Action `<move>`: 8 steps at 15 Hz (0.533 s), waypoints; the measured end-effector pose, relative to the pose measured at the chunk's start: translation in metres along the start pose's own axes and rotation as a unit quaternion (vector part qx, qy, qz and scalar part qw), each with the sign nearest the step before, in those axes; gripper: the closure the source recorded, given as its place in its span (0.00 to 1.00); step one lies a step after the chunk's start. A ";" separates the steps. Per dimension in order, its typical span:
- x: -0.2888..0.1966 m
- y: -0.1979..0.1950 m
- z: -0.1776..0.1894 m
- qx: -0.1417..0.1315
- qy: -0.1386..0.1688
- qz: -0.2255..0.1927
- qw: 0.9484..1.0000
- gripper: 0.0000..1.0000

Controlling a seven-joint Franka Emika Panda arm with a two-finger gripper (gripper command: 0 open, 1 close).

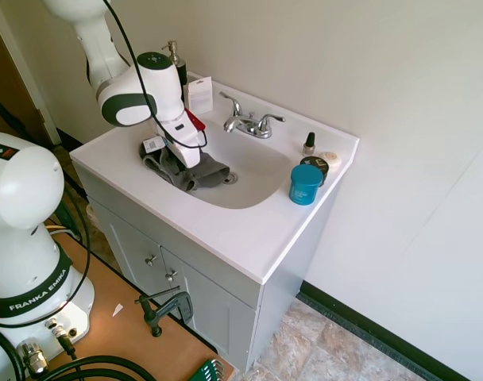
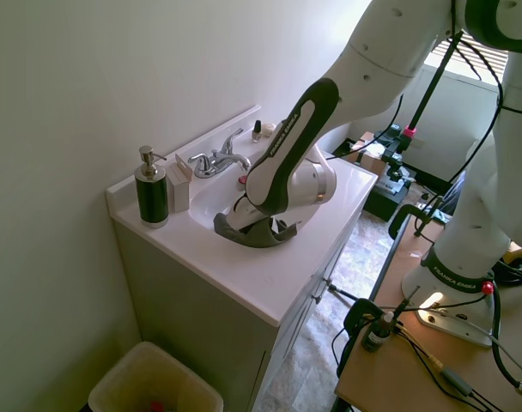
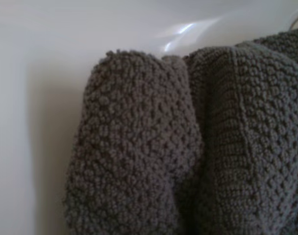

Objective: Sanitize the sink

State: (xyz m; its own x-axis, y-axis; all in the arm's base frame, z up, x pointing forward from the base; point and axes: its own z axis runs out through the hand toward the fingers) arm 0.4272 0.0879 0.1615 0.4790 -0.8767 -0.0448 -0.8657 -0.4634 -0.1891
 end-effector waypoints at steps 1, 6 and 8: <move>-0.001 -0.002 -0.006 -0.001 -0.019 0.003 1.000 1.00; -0.005 0.000 -0.049 -0.012 -0.133 -0.004 0.991 1.00; -0.015 0.010 -0.071 -0.023 -0.161 -0.045 0.986 1.00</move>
State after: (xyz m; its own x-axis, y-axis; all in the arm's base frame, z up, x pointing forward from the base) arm 0.4013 0.0870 0.2302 0.5697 -0.7486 -0.3393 -0.8193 -0.5496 -0.1633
